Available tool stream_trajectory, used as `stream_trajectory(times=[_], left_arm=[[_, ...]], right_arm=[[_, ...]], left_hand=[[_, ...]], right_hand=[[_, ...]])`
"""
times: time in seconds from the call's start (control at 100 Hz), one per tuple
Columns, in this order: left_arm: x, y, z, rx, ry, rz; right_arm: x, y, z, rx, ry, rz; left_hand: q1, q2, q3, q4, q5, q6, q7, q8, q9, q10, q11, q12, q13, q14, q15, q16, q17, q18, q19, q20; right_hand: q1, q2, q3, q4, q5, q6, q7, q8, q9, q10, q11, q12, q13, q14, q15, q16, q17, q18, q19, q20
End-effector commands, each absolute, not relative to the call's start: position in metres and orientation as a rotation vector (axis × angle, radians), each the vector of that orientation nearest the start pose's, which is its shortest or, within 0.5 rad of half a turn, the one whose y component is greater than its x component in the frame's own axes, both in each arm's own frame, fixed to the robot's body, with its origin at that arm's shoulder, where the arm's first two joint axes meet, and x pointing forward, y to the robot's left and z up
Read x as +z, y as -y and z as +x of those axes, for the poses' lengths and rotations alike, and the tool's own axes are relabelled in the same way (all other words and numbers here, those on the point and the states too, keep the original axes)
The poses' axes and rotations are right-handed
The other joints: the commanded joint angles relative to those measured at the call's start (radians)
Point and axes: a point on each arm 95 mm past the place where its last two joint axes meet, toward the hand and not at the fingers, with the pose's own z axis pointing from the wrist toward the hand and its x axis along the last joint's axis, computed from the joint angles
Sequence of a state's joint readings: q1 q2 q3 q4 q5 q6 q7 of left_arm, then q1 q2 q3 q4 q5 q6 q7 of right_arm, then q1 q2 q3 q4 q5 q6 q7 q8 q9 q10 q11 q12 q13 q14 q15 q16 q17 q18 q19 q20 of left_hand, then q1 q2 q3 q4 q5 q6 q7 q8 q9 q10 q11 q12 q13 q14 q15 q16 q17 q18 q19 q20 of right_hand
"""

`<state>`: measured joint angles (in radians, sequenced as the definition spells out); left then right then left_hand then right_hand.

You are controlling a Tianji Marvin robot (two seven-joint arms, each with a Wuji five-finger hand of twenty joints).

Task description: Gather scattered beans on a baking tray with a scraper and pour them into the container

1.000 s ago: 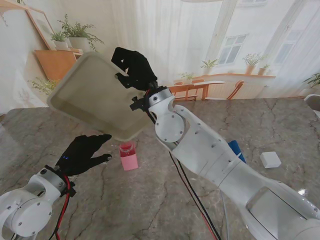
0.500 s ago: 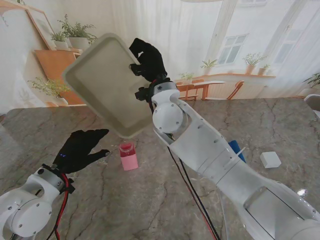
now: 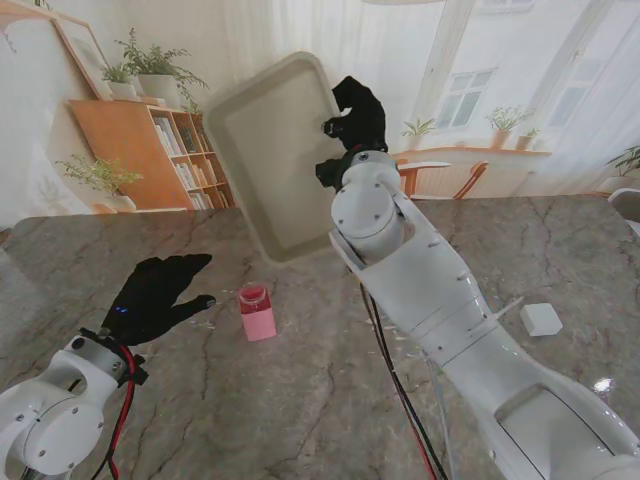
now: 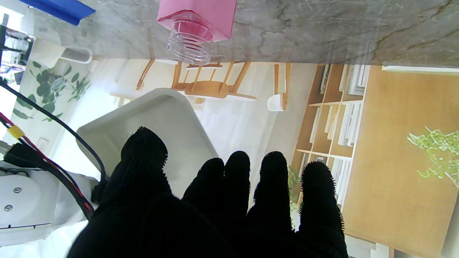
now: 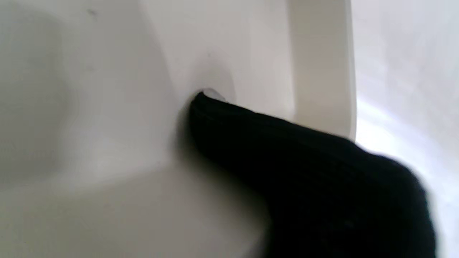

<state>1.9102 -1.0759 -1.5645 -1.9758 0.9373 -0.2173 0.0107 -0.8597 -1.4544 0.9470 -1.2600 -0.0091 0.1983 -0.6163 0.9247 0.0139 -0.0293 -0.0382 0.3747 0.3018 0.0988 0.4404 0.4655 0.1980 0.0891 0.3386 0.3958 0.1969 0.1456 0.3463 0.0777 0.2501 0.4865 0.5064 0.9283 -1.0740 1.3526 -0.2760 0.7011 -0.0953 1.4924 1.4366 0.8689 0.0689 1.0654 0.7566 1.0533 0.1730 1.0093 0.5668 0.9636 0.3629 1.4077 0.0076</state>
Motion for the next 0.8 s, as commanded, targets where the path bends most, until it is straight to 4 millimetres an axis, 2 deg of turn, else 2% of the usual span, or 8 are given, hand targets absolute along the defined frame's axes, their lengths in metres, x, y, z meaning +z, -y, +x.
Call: stream_trajectory(times=[0.0,0.18,0.47,0.79], left_arm=[[-0.252,-0.046,0.33,-1.661,-1.384,-1.111],[-0.258,-0.046,0.334,-1.667,-1.361,-1.141],[-0.269,-0.044,0.343,-1.695,-1.313,-1.201],[-0.282,-0.04,0.352,-1.723,-1.271,-1.27]], right_arm=[[-0.129,-0.11,0.556,-2.803,0.25,-2.142],[-0.155,-0.077,0.554,-2.672,0.189,-2.346],[-0.217,-0.031,0.549,-2.356,0.082,-2.699],[-0.283,-0.007,0.531,-1.998,-0.043,-2.937]], left_hand=[[0.02,0.056,-0.012,0.002,-0.021,0.003,-0.006,-0.005,-0.028,-0.021,-0.011,0.003,-0.016,-0.001,-0.002,-0.004,-0.02,0.018,-0.016,0.024],[0.019,0.054,-0.013,0.002,-0.018,0.002,-0.006,-0.005,-0.026,-0.021,-0.011,0.003,-0.01,0.001,0.0,-0.003,-0.02,0.019,-0.017,0.024],[0.02,0.05,-0.012,0.002,-0.013,0.001,-0.004,-0.005,-0.005,-0.015,-0.004,0.005,-0.004,0.004,0.001,-0.001,-0.018,0.02,-0.018,0.024],[0.02,0.046,-0.012,0.002,-0.008,0.001,-0.004,-0.005,0.003,-0.015,-0.005,0.006,0.002,0.007,0.003,0.0,-0.016,0.022,-0.02,0.025]], right_hand=[[0.155,0.059,0.137,0.048,-0.014,-0.025,0.03,0.031,0.032,-0.163,0.098,0.042,0.027,-0.084,0.079,0.032,0.076,-0.104,0.156,0.04],[0.152,0.06,0.135,0.05,-0.012,-0.031,0.029,0.032,0.033,-0.166,0.097,0.041,0.027,-0.087,0.079,0.032,0.076,-0.107,0.154,0.045],[0.147,0.066,0.134,0.056,-0.008,-0.046,0.029,0.032,0.038,-0.179,0.093,0.043,0.031,-0.099,0.077,0.038,0.077,-0.119,0.154,0.06],[0.148,0.045,0.145,0.055,0.007,-0.042,0.032,0.029,0.054,-0.172,0.089,0.05,0.042,-0.083,0.079,0.055,0.087,-0.112,0.171,0.093]])
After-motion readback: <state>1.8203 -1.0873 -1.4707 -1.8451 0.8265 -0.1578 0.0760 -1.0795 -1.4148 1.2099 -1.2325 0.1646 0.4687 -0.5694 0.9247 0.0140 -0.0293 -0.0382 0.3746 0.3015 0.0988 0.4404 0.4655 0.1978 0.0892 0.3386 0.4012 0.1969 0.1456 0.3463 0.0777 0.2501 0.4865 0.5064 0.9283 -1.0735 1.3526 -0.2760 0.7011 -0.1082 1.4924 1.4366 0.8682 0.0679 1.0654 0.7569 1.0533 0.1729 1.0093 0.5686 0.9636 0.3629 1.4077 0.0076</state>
